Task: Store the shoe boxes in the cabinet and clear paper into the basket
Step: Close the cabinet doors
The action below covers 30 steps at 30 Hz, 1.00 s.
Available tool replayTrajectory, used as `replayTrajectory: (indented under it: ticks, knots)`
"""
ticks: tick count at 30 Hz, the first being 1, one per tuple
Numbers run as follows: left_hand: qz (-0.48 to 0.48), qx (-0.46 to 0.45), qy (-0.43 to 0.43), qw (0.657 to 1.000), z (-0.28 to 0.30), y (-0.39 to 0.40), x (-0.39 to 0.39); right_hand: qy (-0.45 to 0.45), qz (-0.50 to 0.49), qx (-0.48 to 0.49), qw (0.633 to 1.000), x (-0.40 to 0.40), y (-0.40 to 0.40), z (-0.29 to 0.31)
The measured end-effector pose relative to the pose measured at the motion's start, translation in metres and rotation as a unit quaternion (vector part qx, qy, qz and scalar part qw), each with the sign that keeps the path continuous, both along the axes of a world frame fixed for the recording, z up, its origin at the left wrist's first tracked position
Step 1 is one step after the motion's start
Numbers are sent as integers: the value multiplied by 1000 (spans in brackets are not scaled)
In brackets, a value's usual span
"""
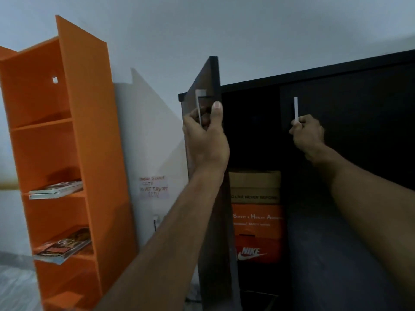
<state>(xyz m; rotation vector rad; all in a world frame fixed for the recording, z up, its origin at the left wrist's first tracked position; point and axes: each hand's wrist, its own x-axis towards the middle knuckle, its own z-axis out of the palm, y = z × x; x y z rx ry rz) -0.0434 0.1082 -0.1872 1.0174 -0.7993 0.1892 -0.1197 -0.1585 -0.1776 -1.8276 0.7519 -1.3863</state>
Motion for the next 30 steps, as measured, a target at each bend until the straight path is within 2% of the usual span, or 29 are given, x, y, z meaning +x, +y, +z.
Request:
replayTrajectory:
  ticks: [2, 5, 14, 24, 30]
  knots:
    - [-56, 41, -14, 997, -1, -23, -10, -4, -4, -9, 1000, -1, -7, -3]
    - [-80, 114, -43, 989, 1, -48, -11, -14, -18, -23, 999, 4, -15, -4]
    - [-96, 149, -94, 980, 2, -105, 10, -23, -16, -42, 999, 8, -24, -7]
    - [-143, 211, -72, 964, 12, -163, 43, -69, -68, -53, 994, 16, -25, -15]
    - [-136, 201, -87, 966, 13, -186, 53, -81, -110, -79, 988, 22, -28, -16]
